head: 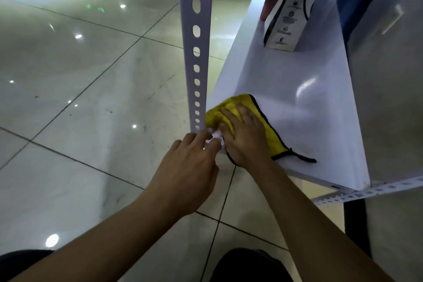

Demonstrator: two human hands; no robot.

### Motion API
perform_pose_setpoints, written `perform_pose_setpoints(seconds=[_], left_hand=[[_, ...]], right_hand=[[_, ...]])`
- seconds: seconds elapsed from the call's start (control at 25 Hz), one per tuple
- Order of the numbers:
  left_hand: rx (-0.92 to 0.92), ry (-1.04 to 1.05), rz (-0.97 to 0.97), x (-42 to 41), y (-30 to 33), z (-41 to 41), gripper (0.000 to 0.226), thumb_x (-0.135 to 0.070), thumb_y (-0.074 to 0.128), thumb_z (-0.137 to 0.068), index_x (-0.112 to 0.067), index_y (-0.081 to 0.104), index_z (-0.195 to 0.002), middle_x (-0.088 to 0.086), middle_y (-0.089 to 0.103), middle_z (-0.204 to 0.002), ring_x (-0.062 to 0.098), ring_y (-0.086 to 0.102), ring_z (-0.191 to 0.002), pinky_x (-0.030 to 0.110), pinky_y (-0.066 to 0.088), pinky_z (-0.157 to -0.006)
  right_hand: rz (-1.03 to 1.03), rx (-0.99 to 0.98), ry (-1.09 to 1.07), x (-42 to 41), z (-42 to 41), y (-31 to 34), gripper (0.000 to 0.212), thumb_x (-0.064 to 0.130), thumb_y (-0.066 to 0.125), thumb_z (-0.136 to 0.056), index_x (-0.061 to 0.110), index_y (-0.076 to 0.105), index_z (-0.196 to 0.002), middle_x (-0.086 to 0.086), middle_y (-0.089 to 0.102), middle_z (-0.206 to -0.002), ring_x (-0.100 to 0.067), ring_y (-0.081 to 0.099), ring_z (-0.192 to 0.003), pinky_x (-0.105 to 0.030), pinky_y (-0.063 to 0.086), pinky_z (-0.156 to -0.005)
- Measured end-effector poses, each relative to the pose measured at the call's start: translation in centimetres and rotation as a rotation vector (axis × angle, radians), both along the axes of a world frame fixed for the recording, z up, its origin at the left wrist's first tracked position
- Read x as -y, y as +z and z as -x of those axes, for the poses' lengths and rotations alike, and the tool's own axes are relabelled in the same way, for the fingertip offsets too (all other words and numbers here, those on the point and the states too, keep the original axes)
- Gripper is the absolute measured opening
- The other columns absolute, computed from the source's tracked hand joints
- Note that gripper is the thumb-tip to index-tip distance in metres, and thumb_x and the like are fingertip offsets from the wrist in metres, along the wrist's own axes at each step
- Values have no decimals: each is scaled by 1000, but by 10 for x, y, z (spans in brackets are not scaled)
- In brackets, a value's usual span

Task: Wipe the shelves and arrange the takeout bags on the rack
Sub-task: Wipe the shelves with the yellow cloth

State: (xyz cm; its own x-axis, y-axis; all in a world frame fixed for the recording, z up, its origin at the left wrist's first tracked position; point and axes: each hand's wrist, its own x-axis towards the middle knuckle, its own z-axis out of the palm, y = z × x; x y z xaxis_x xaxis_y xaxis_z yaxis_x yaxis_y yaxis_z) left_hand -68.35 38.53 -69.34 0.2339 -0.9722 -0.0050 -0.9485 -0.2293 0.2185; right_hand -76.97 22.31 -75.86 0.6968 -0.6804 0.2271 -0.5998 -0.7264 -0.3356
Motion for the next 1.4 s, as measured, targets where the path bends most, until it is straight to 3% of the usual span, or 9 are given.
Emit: perform_pose_setpoints(seconds=[0.16,0.24,0.36,0.56,0.76,0.96,1.08,1.24,1.4], left_hand=[[-40,42,-40,-8,5,0,44,-29,28,-96,-25,45,-136,1,48,-141,21,52,-117,34,45,-96],[-92,46,-24,-5,3,-2,44,-29,26,-95,-23,48,-133,1,52,-136,20,55,-111,32,46,-93],[-142,42,-24,4,-7,0,36,-17,43,-98,-19,49,-133,4,54,-135,24,58,-109,37,49,-90],[-171,-22,-68,10,-16,6,44,-10,46,-95,-14,46,-140,8,54,-136,30,59,-109,41,50,-87],[-101,-92,-76,23,-31,14,47,-17,47,-97,-15,43,-144,5,43,-150,26,54,-123,37,48,-98],[-88,-104,-116,20,-37,15,54,-26,43,-101,-19,30,-152,6,23,-163,25,37,-143,36,42,-109],[-108,-77,-102,18,-38,10,53,-29,43,-101,-25,28,-152,3,26,-160,22,41,-139,36,44,-109],[-133,-66,-124,17,-37,9,57,-35,39,-103,-23,20,-155,6,22,-163,25,39,-142,38,41,-110],[-95,-66,-128,17,-35,7,58,-36,38,-102,-17,22,-155,4,23,-162,22,32,-145,37,39,-111]], right_hand=[[-64,-120,52,-30,11,-16,51,46,30,-105,29,45,-151,-7,32,-163,-27,28,-149,-44,24,-120],[-80,-144,36,-16,3,-11,50,47,32,-106,33,40,-153,-4,28,-164,-24,24,-151,-42,21,-121],[-114,-194,-97,11,-15,-3,50,47,34,-105,38,36,-154,-3,26,-165,-25,24,-150,-40,18,-122],[-96,-91,-146,-31,46,-13,49,44,40,-105,34,41,-152,-8,32,-162,-32,31,-145,-46,26,-118],[-170,-239,-335,30,79,-13,55,45,30,-106,35,20,-159,-9,14,-168,-26,13,-154,-43,11,-123],[-62,-96,-418,-1,118,-24,54,42,37,-101,25,43,-152,-20,37,-158,-37,33,-147,-49,22,-121],[-57,-276,-447,43,129,-17,57,42,20,-104,23,35,-156,-19,28,-162,-35,24,-150,-47,18,-121],[-14,-166,-527,54,107,0,46,21,43,-106,6,44,-149,-29,40,-152,-47,40,-138,-57,36,-110],[-43,-310,-386,17,102,-18,57,41,25,-105,27,20,-160,-9,16,-167,-30,16,-153,-45,16,-123]])
